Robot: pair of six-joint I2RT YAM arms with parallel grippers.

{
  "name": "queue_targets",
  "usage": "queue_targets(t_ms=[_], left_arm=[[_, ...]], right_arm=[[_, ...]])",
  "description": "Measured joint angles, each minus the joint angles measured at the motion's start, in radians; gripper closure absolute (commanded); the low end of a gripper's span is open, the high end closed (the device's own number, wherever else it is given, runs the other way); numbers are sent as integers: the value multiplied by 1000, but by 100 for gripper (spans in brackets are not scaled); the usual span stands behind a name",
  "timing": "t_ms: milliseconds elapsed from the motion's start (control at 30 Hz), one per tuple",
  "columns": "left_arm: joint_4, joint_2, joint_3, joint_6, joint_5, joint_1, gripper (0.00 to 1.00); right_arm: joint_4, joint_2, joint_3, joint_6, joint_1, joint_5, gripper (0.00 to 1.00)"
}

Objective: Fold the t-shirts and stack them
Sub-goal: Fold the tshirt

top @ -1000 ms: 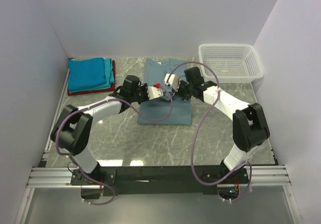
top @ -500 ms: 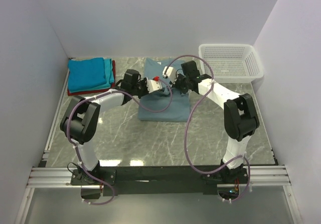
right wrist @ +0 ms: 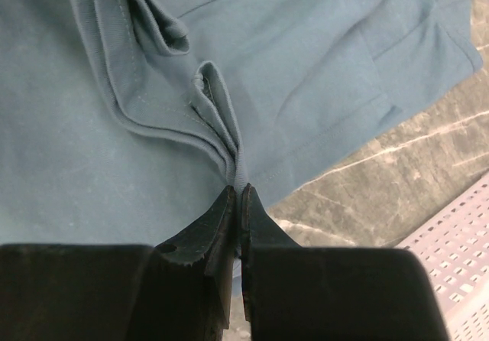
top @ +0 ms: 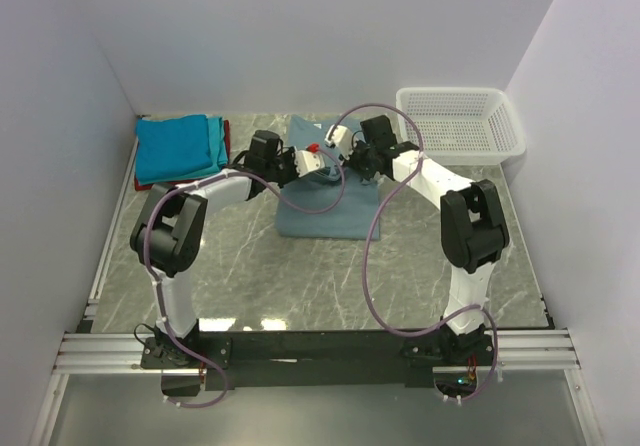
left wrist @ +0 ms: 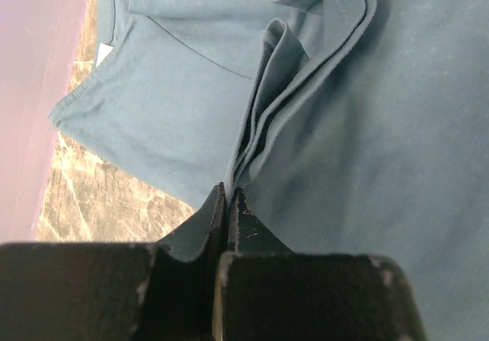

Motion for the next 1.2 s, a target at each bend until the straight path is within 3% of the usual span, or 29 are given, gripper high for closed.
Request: queue_targets(t_ms=[767, 833, 867, 900, 967, 1000, 1100, 1200], left_arm=[[-6, 36, 44, -9, 0, 5, 100], [-6, 36, 44, -10, 0, 6, 98], [-6, 36, 44, -11, 0, 6, 93], [-6, 36, 44, -15, -2, 6, 75], [3, 41, 45, -38, -23, 7, 51], [14, 47, 48, -67, -52, 7, 24], [67, 51, 42, -159, -129, 10, 11], [172, 26, -5, -232, -194, 23, 7]], right_arm=[[-1, 58, 37, 24, -14, 10, 100], [0, 58, 39, 28, -14, 10, 90], [1, 58, 39, 33, -14, 11, 83], [2, 58, 40, 42, -14, 15, 53], [19, 61, 42, 72, -14, 43, 44], [39, 64, 43, 89, -14, 70, 42], [99, 73, 48, 159, -15, 151, 41], [144, 71, 48, 213, -21, 208, 41]])
